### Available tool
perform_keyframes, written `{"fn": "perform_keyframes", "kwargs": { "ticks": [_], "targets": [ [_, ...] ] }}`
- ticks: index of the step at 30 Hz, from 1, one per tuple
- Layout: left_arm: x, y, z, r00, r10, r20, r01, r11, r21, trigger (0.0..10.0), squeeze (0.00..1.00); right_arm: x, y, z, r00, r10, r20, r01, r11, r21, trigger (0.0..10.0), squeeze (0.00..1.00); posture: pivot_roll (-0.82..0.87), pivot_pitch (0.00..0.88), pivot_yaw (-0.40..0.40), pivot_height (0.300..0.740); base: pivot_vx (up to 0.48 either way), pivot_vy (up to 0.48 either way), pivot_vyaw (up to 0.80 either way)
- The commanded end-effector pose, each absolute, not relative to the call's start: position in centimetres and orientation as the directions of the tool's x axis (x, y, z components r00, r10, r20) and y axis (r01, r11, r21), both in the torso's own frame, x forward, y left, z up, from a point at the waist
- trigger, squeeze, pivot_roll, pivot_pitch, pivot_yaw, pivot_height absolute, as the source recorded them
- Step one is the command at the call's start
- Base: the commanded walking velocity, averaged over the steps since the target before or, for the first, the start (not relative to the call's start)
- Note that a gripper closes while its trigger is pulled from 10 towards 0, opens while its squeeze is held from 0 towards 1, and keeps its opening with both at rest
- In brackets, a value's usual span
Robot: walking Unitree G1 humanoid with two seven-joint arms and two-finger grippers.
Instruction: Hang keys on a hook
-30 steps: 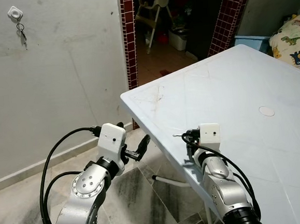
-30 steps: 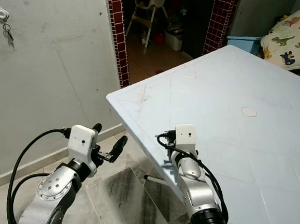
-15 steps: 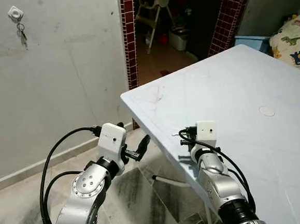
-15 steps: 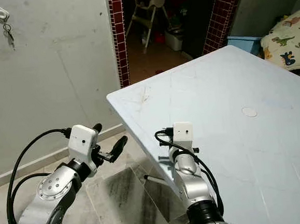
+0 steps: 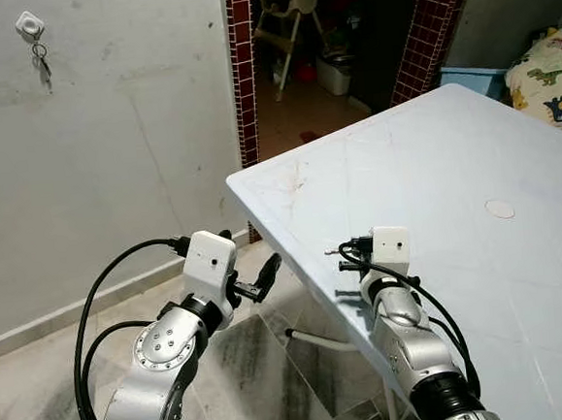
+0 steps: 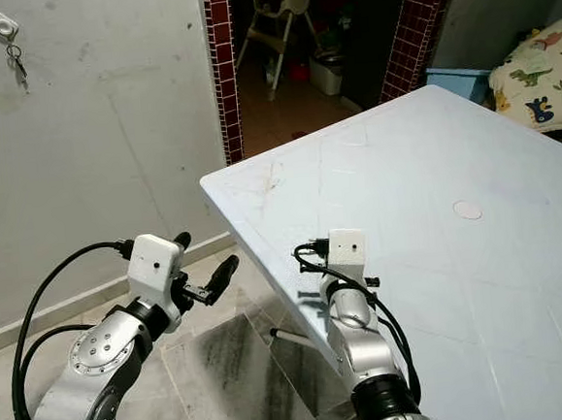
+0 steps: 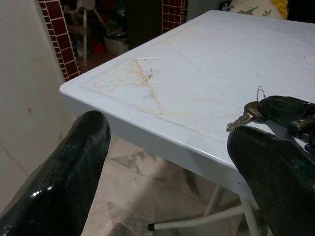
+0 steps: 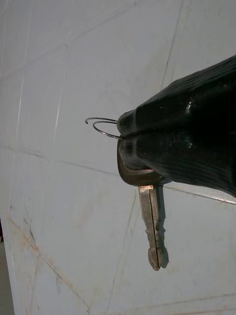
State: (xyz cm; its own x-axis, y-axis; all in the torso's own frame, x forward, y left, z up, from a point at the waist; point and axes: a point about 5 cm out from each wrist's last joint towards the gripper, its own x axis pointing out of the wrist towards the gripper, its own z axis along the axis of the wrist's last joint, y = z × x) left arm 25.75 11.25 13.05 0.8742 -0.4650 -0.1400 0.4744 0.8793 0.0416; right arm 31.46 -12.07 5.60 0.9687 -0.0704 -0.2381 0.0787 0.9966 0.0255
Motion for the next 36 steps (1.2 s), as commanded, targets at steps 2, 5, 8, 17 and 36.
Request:
{"fn": "perform_keyframes", "kwargs": {
  "ticks": [2,5,8,17,36],
  "targets": [
    [25.8,11.2,13.7,0.873,-0.472,-0.119,0.48,0.875,0.053,10.0,0.0,31.4,-12.7,5.2,0.961,-0.102,-0.258,0.11,0.994,0.017,0.0,0.0,0.19,0.0,-0.042,0.74,0.0,0.0,0.0],
    [25.8,11.3,13.8,0.877,-0.468,-0.114,0.476,0.878,0.057,10.0,0.0,31.6,-12.9,6.0,0.972,-0.109,-0.21,0.12,0.992,0.038,0.0,0.0,0.18,0.0,-0.041,0.74,0.0,0.0,0.0],
    [25.9,11.3,13.8,0.879,-0.465,-0.105,0.472,0.88,0.06,10.0,0.0,31.9,-12.7,7.4,0.99,-0.081,-0.12,0.091,0.993,0.079,0.0,0.0,0.18,0.0,-0.04,0.74,0.0,0.0,0.0],
    [26.2,11.1,14.0,0.886,-0.456,-0.082,0.461,0.885,0.061,10.0,0.0,31.4,-12.0,12.6,0.99,0.064,0.125,-0.082,0.986,0.143,0.0,0.0,0.16,0.0,-0.042,0.74,0.0,0.0,0.0],
    [27.1,12.5,14.0,0.932,-0.357,-0.07,0.361,0.93,0.07,10.0,0.0,26.2,-13.1,15.6,0.97,0.193,0.147,-0.203,0.977,0.06,10.0,0.0,0.13,0.0,-0.045,0.74,0.0,0.0,0.16]
  ]
}}
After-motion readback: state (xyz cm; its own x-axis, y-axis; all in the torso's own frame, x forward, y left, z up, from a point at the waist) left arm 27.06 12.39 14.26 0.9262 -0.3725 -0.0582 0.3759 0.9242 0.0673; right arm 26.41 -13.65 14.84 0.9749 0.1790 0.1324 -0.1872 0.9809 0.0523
